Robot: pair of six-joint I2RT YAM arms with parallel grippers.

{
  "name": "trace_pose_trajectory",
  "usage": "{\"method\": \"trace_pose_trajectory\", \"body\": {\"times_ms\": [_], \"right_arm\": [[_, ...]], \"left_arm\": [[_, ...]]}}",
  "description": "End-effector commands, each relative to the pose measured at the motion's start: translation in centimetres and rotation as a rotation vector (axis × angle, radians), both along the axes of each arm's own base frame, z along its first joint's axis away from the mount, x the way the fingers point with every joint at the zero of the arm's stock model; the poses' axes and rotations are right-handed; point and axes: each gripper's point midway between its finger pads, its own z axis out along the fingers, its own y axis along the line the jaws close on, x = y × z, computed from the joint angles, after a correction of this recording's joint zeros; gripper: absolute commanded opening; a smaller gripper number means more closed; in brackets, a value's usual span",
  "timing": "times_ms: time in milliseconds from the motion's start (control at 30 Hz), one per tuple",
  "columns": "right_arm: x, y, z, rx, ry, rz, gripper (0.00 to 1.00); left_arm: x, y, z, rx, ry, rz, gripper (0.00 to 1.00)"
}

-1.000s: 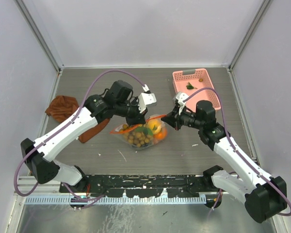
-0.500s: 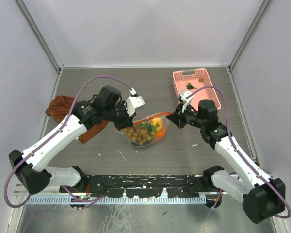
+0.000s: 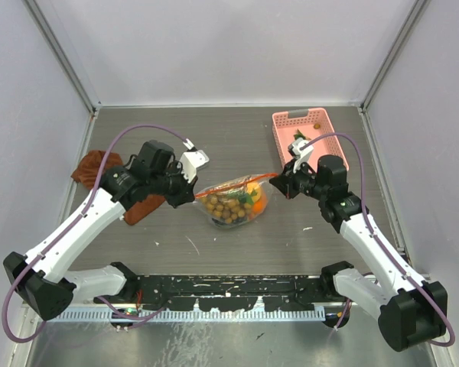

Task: Place the food in the zip-top bag and seal the zipper
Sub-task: Zip the zipper food storage bag at the center of the board, then place the zipper food storage bag at the center of the board.

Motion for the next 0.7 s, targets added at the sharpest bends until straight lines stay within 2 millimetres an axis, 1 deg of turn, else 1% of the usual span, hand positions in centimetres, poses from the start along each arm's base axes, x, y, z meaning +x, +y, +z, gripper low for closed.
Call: {"method": "trace_pose_trajectory", "body": {"times_ms": [0, 133, 233, 333, 400, 433, 533, 600, 667], "right_arm": [[2.1, -1.3, 2.4, 0.001, -0.061, -0.093, 0.01], [2.6, -0.7, 2.0, 0.014, -0.031, -0.074, 0.0], [3.2, -0.4, 1.4, 0.022, -0.005, -0.072, 0.01], [4.0, -0.1, 1.2, 0.047, 0.005, -0.079, 0.01], [5.0, 0.2, 1.0, 0.059, 0.009, -0.088, 0.01], [5.6, 0.3, 1.0, 0.059, 0.011, -0.093, 0.01], [7.8, 0.5, 0.7, 0.058, 0.019, -0.118, 0.01], [9.4, 0.5, 0.5, 0.053, 0.016, -0.143, 0.03], [10.9, 0.6, 0.2, 0.052, 0.019, -0.162, 0.08]], "left_arm": [[0.2, 1.7, -0.3, 0.003, 0.033, 0.093, 0.0], [0.9, 0.9, -0.8, -0.02, 0.071, 0.12, 0.0], [1.6, 0.5, -1.7, -0.026, 0.1, 0.162, 0.0], [3.3, -0.2, -1.9, -0.056, 0.09, 0.226, 0.0], [4.7, -0.3, -1.9, -0.07, 0.071, 0.287, 0.0], [5.7, -0.3, -2.8, -0.051, 0.08, 0.32, 0.0], [8.6, 0.2, -3.5, -0.03, 0.048, 0.424, 0.0], [10.6, 0.3, -3.8, -0.034, 0.041, 0.471, 0.0], [12.2, 0.3, -4.4, -0.033, 0.061, 0.506, 0.0]]}}
